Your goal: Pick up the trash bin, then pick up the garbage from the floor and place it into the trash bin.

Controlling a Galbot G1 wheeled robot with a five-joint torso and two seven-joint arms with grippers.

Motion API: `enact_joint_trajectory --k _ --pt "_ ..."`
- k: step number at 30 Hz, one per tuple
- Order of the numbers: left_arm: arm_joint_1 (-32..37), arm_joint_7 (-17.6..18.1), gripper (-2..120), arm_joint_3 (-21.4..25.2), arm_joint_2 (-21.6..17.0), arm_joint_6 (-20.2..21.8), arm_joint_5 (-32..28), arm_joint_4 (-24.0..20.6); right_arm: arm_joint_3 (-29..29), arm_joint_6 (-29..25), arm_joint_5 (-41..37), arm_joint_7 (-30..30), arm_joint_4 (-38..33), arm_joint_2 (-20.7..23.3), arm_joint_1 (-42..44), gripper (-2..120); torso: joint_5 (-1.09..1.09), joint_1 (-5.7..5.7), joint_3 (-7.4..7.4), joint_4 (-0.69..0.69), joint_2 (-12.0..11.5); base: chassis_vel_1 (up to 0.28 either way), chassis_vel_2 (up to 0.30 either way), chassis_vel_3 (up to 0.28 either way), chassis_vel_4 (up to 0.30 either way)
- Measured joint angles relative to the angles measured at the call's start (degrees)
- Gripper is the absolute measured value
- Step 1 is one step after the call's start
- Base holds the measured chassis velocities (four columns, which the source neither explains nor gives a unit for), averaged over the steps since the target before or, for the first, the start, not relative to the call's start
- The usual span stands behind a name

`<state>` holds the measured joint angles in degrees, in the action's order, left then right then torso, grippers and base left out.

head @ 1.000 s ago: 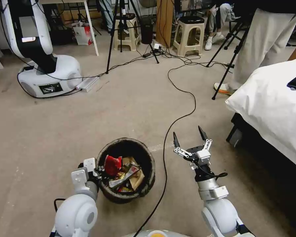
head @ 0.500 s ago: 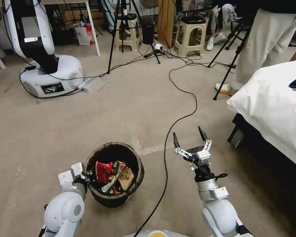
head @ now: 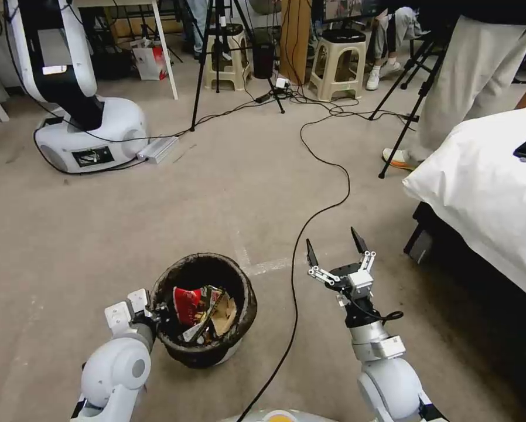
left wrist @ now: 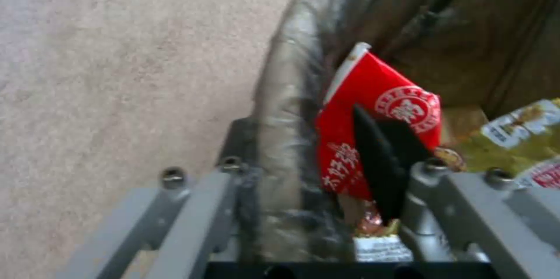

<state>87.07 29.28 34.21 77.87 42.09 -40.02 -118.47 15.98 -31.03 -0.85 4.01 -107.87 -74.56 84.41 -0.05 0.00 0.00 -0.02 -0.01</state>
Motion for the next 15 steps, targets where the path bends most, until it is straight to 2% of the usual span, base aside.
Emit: enact_joint_trajectory --k 2,4,5,8,10,12,14,15 --pt "0.0 0.0 36 -0.1 0.0 0.0 0.1 -0.1 0.0 0.0 0.0 -0.1 0.0 0.0 0.0 100 0.0 0.0 0.0 0.0 0.0 0.0 0.0 0.0 0.0" --pt "-0.2 -0.3 48 -0.4 0.0 0.4 0.4 -0.3 -0.2 -0.2 0.3 -0.4 0.3 -0.3 0.0 100 0.01 0.0 0.0 0.0 0.0 0.0 0.0 0.0 0.0" --pt "-0.2 -0.3 48 -0.4 0.0 0.4 0.4 -0.3 -0.2 -0.2 0.3 -0.4 0.3 -0.3 0.0 100 0.01 0.0 0.0 0.0 0.0 0.0 0.0 0.0 0.0" --pt "-0.4 -0.6 63 -0.6 0.0 0.4 0.8 -0.3 -0.3 -0.5 0.6 -0.8 0.5 -0.2 0.1 100 0.02 0.0 0.0 0.01 0.0 0.0 0.0 0.0 0.0" --pt "-0.4 -0.6 66 -0.6 0.0 0.4 0.9 -0.3 -0.3 -0.6 0.6 -0.8 0.5 -0.2 0.2 100 0.02 0.0 0.0 0.01 0.0 0.0 0.0 0.0 0.0" --pt "-0.7 -0.8 78 -0.7 0.0 0.4 0.9 -0.5 -0.3 -0.7 0.8 -0.9 0.6 -0.2 0.2 100 0.02 0.0 0.0 0.01 0.0 0.0 0.0 0.0 0.0" --pt "-0.7 -0.8 80 -0.7 0.0 0.4 0.9 -0.6 -0.3 -0.8 0.8 -0.9 0.6 -0.2 0.2 100 0.01 0.0 0.0 0.01 0.0 0.0 0.0 0.0 0.0" --pt "-1.0 -0.9 89 -0.7 0.0 0.4 0.9 -0.9 -0.4 -0.8 0.9 -1.1 0.6 -0.2 0.3 100 0.04 0.0 0.0 0.01 0.0 0.0 0.0 0.0 0.0"
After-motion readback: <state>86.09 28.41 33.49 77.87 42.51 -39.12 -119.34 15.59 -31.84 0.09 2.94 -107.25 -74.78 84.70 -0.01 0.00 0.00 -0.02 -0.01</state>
